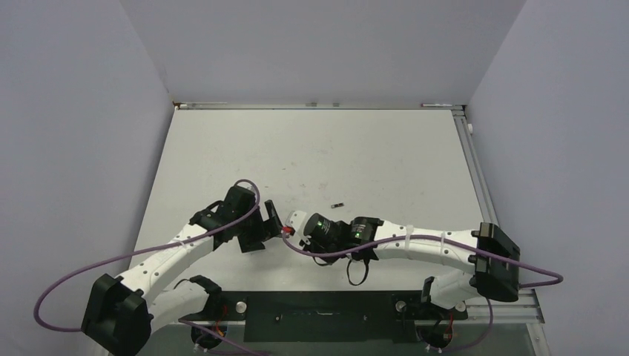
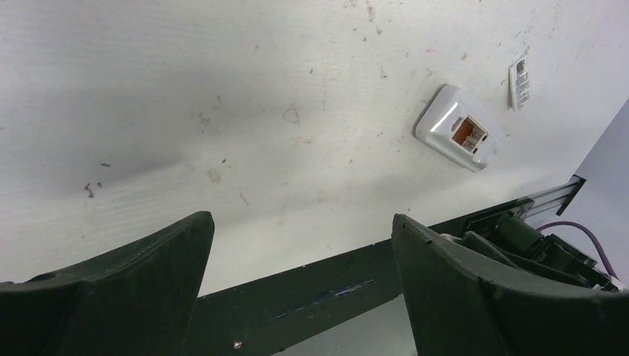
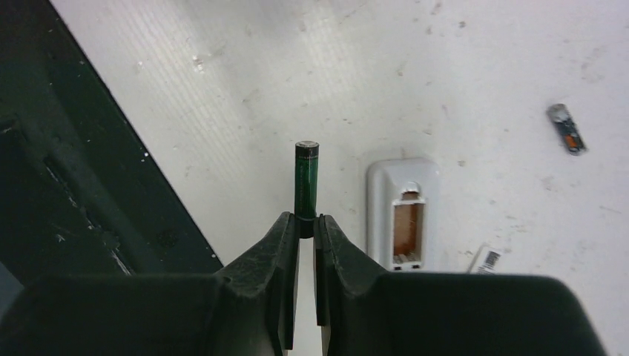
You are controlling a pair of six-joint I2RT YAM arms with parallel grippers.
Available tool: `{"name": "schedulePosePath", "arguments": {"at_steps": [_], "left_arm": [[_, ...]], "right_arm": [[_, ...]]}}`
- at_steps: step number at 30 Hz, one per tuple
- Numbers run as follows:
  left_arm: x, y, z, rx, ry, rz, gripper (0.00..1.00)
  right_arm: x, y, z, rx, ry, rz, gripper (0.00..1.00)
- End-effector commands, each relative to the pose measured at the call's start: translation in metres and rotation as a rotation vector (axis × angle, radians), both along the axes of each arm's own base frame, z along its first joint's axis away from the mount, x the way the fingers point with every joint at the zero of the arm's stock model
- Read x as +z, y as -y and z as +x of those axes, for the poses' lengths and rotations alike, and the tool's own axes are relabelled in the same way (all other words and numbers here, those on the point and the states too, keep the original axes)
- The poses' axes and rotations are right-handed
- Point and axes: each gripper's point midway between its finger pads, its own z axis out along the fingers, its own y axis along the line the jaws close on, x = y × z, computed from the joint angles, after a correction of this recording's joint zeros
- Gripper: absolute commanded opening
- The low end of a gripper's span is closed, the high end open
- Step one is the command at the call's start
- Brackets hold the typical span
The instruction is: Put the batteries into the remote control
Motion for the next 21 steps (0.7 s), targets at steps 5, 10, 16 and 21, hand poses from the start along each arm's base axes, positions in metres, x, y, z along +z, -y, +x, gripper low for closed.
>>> {"name": "schedulePosePath", "arguments": {"at_steps": [5, 10, 16, 21], "left_arm": [[0.028, 0.047, 0.037, -0.101, 0.106, -0.088, 0.88], [0.029, 0.063, 0.047, -0.137, 0.11, -0.097, 0.87], [0.024, 0.078, 0.052, -0.176, 0.096, -0.096, 0.87], [0.016, 0.08, 0.052, -0.183, 0.08, -0.092, 0.87]], "right_arm": [[0.032, 0.057, 0.046, -0.165, 0.088, -0.196, 0.09], [0.031, 0.082, 0.063, -0.168, 0.099, -0.31, 0.08], [0.017, 0.089, 0.06, -0.107, 0.047, -0.378, 0.08], [0.001, 0.093, 0.057, -0.065, 0.002, -0.421, 0.08]]}}
